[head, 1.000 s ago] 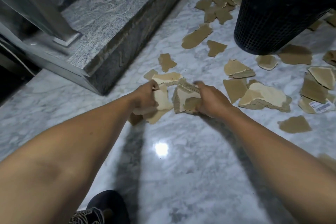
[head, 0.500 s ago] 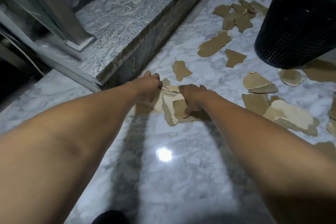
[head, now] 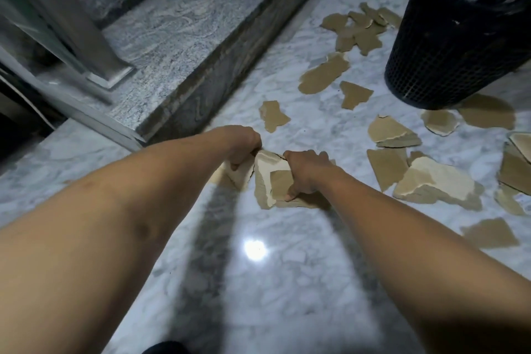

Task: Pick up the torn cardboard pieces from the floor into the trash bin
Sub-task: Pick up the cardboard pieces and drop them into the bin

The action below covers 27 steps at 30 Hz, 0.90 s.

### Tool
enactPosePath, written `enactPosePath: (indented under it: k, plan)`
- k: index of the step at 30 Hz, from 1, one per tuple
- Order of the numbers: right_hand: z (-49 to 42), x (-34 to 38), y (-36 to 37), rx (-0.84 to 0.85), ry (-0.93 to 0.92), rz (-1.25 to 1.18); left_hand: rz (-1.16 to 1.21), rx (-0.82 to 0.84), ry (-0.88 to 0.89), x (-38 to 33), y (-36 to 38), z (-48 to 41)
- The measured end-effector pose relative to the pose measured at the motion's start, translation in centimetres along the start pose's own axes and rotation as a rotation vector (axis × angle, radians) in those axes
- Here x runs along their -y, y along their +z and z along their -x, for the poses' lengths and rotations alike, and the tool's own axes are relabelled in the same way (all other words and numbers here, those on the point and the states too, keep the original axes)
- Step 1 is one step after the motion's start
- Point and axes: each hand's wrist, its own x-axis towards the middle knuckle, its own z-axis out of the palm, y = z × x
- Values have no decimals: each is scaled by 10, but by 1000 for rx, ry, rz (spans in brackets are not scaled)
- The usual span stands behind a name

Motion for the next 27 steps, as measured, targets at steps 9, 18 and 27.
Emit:
enactPosePath:
  k: [9,18,27]
  plan:
    - [54,-43,42,-56,211,-359,188,-42,-2,-24,24,-4]
    - [88,-60,60,-67,309,-537,93,-63,-3,-39,25,12]
    - [81,-68,63,-45,299,-699,464,-99,-77,-6,24,12]
